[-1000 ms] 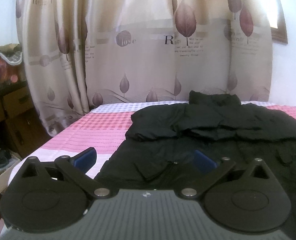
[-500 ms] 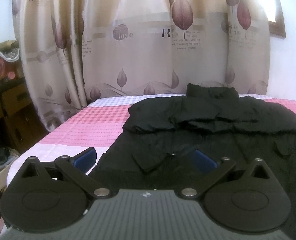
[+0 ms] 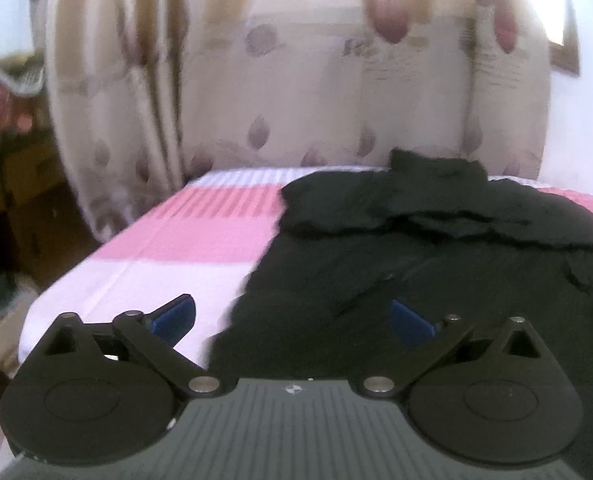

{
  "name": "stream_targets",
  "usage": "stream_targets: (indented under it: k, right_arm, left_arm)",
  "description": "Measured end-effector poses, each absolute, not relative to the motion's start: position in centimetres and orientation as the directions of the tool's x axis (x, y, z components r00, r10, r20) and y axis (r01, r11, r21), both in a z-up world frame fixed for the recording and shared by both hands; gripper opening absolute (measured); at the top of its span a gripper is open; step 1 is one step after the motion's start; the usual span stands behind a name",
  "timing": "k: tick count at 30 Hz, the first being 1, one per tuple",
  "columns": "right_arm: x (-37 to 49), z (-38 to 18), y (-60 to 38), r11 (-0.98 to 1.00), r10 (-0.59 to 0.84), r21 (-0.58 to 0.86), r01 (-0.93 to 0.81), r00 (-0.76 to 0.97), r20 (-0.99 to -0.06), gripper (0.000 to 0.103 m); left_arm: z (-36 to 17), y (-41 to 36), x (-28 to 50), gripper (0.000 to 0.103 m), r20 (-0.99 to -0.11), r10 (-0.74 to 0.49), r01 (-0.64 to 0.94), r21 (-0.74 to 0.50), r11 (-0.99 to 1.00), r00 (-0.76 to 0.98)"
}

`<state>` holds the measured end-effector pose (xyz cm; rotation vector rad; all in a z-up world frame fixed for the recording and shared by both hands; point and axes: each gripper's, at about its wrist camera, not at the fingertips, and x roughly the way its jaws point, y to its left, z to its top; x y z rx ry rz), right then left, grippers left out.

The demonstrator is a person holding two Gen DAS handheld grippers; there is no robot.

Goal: Fold large clothes

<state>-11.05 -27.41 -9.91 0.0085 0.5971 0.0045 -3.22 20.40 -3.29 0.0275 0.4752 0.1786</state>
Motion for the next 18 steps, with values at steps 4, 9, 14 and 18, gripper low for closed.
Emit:
stream_targets:
  k: [4,9,14,18]
  right_arm:
    - [-12.4,-10.9,-29.1,0.994,0.095,0.094,-0.051,0.822,-0.562,0.090]
    - [-13.2,-12.0,-30.7,0.976,0.171,0.210,-0.060,0.807,-0.565,0.090]
    - [-14.0,-12.5,-32.7,0.948,0.209,0.316,-0.034,0.815,-0.540,0.090]
    - [-14.8,-12.7,-33.9,0.924,0.244,0.382,-0.023,0.803,-0.543,0.090]
  left_arm:
    - [-3.7,27.5,-5.6,0.097,-0.525,0.117,-0.167,-0.048,0.985,0.843]
    - [-5.8,32.0,-8.3,0.096,-0.552,-0.036,-0.101,-0.215,0.971,0.833]
    - [-8.5,30.6,-7.5,0.090,-0.597,-0.193,0.037,-0.263,0.964,0.779]
    - [-10.1,28.7,-6.7,0.073,-0.626,-0.273,0.106,-0.292,0.951,0.730]
